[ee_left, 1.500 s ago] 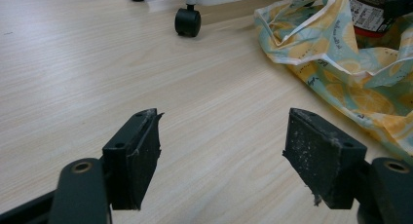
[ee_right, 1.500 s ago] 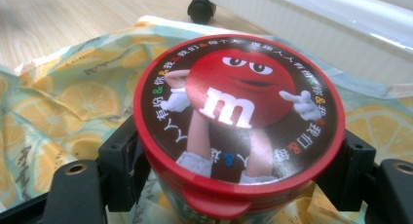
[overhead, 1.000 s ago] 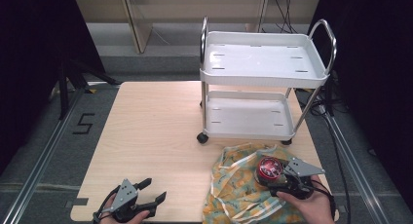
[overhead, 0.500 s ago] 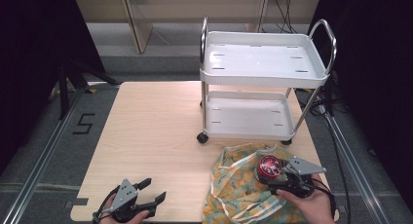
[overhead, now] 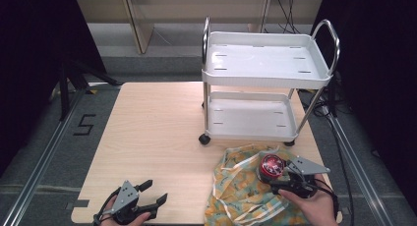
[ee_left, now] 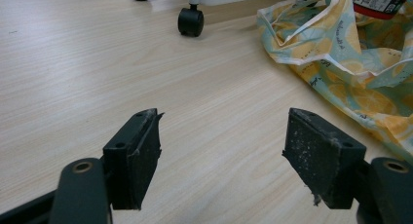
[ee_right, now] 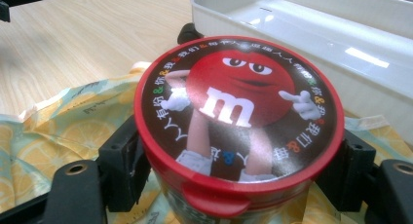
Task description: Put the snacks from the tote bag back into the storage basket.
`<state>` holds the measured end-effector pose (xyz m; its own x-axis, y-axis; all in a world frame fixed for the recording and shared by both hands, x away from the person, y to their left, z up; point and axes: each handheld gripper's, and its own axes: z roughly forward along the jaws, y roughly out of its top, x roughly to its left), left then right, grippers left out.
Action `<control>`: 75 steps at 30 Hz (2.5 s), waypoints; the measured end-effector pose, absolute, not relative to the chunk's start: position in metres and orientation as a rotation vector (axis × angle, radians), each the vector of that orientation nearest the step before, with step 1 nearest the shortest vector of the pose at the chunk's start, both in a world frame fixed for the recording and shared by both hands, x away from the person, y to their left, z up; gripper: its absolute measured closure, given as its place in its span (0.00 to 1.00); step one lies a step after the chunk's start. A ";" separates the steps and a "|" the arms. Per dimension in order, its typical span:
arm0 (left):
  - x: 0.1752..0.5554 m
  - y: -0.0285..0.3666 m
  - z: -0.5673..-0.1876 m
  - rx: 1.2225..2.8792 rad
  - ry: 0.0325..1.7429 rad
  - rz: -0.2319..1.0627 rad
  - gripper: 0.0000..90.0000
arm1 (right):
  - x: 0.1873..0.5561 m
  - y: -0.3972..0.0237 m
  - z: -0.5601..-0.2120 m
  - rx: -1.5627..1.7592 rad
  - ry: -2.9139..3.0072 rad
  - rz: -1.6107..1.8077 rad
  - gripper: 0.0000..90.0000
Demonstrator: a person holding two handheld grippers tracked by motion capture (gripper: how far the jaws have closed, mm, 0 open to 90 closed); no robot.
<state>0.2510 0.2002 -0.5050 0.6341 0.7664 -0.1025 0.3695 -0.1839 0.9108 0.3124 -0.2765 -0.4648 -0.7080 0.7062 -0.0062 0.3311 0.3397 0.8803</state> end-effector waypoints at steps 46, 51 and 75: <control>0.251 0.201 -0.505 1.781 0.930 0.461 0.32 | 0.317 -0.268 -0.448 0.915 2.156 1.332 0.29; 0.251 0.201 -0.505 1.779 0.930 0.460 0.32 | 0.318 -0.267 -0.446 0.933 2.169 1.337 0.29; 0.251 0.202 -0.506 1.774 0.953 0.453 0.32 | 0.323 -0.256 -0.439 0.899 2.169 1.338 0.29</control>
